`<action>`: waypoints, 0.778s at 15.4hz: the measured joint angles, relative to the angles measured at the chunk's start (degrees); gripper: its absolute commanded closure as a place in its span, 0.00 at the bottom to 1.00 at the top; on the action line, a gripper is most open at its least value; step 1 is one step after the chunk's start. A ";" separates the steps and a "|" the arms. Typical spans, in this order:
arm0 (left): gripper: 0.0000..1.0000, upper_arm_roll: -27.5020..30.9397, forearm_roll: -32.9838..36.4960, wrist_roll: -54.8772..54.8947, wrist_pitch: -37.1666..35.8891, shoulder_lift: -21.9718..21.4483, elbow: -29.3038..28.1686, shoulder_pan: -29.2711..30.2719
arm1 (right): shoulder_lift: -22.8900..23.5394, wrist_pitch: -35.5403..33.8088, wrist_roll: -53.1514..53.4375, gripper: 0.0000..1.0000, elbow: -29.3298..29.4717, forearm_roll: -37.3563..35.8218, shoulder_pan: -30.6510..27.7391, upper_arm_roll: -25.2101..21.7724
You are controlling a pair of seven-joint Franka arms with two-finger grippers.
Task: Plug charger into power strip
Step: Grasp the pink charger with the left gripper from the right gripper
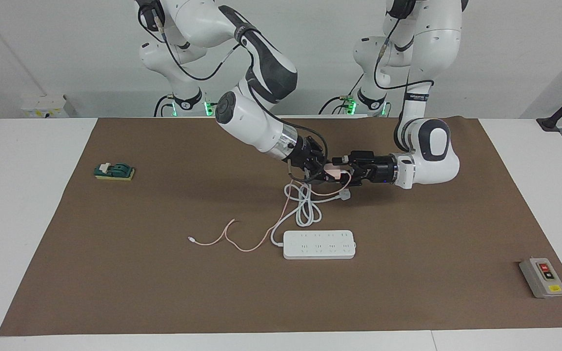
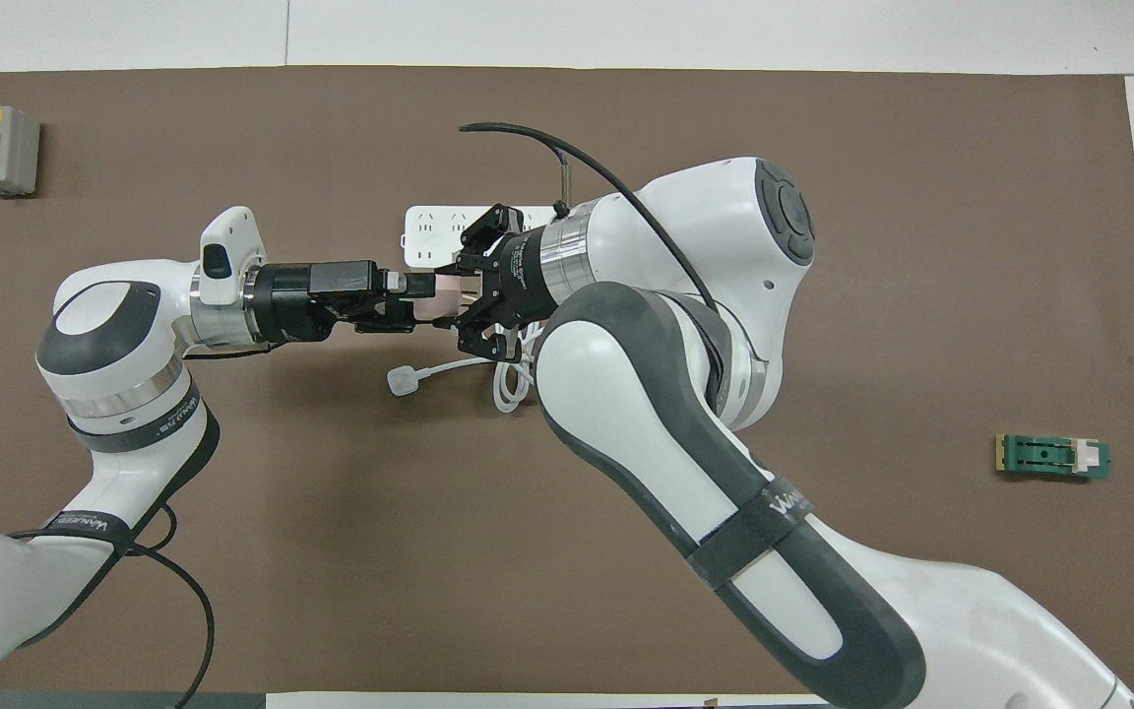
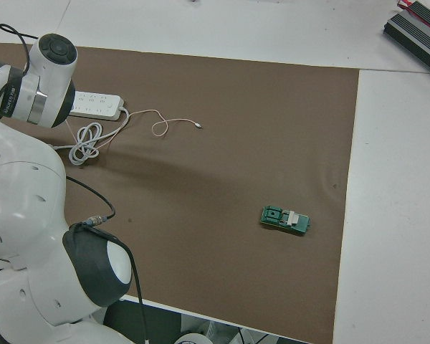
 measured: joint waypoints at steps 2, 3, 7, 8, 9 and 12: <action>0.32 0.14 0.00 -0.62 0.02 -0.15 0.06 0.00 | 0.00 0.00 0.00 1.00 0.00 0.00 0.00 0.00; 0.40 0.16 0.00 -0.69 0.02 -0.18 0.07 0.01 | 0.00 0.00 0.00 1.00 0.01 0.00 0.00 0.00; 0.67 0.18 0.05 -0.69 0.06 -0.19 0.09 0.00 | 0.00 0.00 0.00 1.00 0.04 0.00 0.00 0.00; 0.72 0.26 0.50 -0.69 0.40 -0.16 0.06 0.02 | -0.01 -0.02 0.00 1.00 0.24 0.00 0.00 0.00; 0.78 0.29 0.99 -0.69 0.44 -0.21 0.15 0.03 | 0.02 -0.10 0.00 1.00 0.23 0.00 0.02 0.01; 0.86 0.33 4.32 -0.35 1.36 -0.71 0.84 0.10 | 0.29 -0.37 0.74 0.01 0.21 0.02 0.14 0.10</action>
